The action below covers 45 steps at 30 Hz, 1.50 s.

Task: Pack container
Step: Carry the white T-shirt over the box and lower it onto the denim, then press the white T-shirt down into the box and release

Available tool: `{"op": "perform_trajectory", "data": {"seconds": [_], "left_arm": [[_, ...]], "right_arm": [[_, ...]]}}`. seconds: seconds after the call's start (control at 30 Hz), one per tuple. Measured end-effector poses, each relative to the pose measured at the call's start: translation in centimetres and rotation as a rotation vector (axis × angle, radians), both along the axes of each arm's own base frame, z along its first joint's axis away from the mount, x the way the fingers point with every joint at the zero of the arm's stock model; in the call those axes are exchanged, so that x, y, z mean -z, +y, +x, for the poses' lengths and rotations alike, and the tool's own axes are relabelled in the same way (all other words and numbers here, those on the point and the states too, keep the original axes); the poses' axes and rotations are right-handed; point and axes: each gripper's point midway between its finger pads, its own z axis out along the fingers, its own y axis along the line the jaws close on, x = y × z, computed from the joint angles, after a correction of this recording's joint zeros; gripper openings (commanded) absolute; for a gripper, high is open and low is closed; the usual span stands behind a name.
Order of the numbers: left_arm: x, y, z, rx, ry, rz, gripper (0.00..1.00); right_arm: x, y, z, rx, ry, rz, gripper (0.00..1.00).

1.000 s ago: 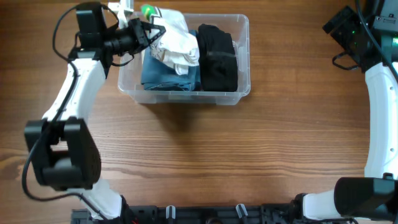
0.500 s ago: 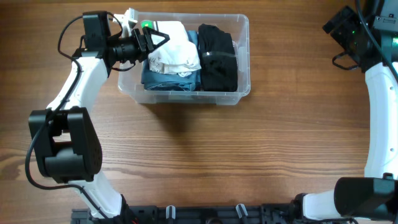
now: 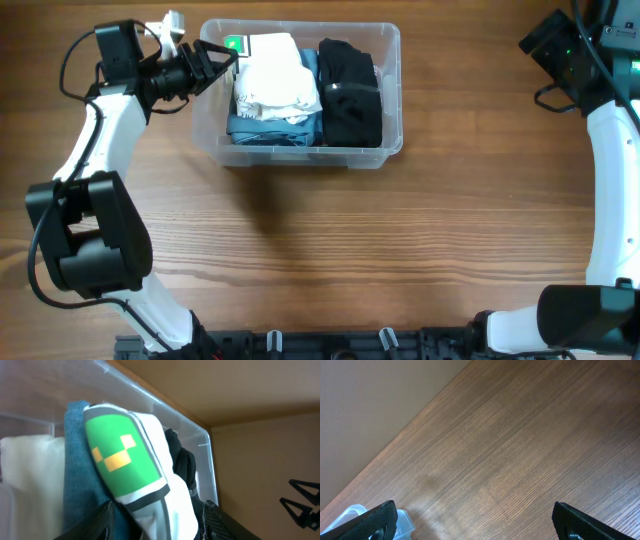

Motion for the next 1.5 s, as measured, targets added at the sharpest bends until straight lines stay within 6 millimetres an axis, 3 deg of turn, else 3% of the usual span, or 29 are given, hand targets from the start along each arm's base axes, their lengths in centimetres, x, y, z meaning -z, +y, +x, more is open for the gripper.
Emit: {"op": "perform_trajectory", "data": {"seconds": [0.1,0.17,0.3,0.37,0.53,0.77,0.9,1.07,1.17,1.27,1.33,1.37,1.43,1.5], "left_arm": [[-0.9,-0.7,0.0,0.019,-0.035,0.01,0.5],[-2.7,-1.6,-0.1,0.042,-0.094,0.03,0.48],[-7.2,-2.3,-0.1,-0.001,-0.262,0.206,0.46],[-7.7,-3.8,-0.2,-0.009,-0.314,0.329,0.41],[-3.9,-8.3,-0.4,0.009,-0.333,0.675,0.15],[3.4,-5.0,1.5,-0.077,-0.206,0.949,0.1],[5.8,-4.6,1.7,-0.073,-0.15,0.978,0.05],[6.0,-4.6,2.0,-0.087,-0.138,0.977,0.07],[5.4,-4.5,1.8,-0.097,-0.138,0.969,0.15],[2.5,-4.2,0.8,-0.124,-0.156,0.953,0.57],[-1.1,-3.9,-0.3,-0.149,-0.196,0.938,0.81],[-3.9,-3.7,-1.1,-0.175,-0.236,0.921,0.99],[-9.2,-3.1,-3.5,-0.214,-0.31,0.895,1.0],[-12.8,-2.3,-6.6,-0.233,-0.341,0.88,1.0]], "right_arm": [[0.0,0.0,0.0,0.0,0.0,0.0,1.0],[0.0,0.0,0.0,0.0,0.0,0.0,1.0],[0.0,0.0,0.0,0.0,0.0,0.0,1.0],[0.0,0.0,0.0,0.0,0.0,0.0,1.0],[0.0,0.0,0.0,0.0,0.0,0.0,1.0],[0.0,0.0,0.0,0.0,0.0,0.0,1.0],[0.0,0.0,0.0,0.0,0.0,0.0,1.0],[0.0,0.0,0.0,0.0,0.0,0.0,1.0],[0.0,0.0,0.0,0.0,0.0,0.0,1.0],[0.0,0.0,0.0,0.0,-0.001,0.0,1.0],[0.0,0.0,0.0,0.0,0.0,0.0,1.0],[0.0,0.0,0.0,0.0,0.0,0.0,1.0],[0.0,0.0,0.0,0.0,-0.001,0.0,1.0],[0.0,0.0,0.0,0.0,0.0,0.0,1.0]]}}
